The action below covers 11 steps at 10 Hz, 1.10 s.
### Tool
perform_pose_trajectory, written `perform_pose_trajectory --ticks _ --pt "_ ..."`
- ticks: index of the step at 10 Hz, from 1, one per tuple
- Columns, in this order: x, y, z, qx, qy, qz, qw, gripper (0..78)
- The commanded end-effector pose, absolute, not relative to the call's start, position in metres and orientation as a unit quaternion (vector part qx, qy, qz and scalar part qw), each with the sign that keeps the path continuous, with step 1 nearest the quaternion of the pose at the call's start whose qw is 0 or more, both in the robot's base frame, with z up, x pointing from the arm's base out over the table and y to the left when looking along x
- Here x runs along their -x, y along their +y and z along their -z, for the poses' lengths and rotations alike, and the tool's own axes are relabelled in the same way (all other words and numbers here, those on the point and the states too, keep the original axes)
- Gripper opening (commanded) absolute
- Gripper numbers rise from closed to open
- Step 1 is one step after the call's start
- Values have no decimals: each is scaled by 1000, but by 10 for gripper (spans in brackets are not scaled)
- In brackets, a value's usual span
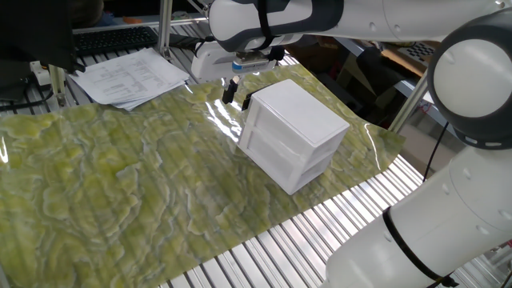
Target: Take something out of a drawer
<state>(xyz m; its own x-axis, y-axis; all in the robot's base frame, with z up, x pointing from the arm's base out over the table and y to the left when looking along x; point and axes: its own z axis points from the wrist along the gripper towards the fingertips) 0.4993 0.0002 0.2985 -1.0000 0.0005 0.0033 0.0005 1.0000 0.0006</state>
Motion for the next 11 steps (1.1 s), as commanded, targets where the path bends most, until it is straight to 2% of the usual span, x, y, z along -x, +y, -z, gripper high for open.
perform_pose_trajectory --ticks 1,2,11 --pt "-499 0 -298 110 -993 29 23 0" --pt "-499 0 -298 106 -994 14 22 0" --pt "-511 -6 -297 133 -991 16 17 0"
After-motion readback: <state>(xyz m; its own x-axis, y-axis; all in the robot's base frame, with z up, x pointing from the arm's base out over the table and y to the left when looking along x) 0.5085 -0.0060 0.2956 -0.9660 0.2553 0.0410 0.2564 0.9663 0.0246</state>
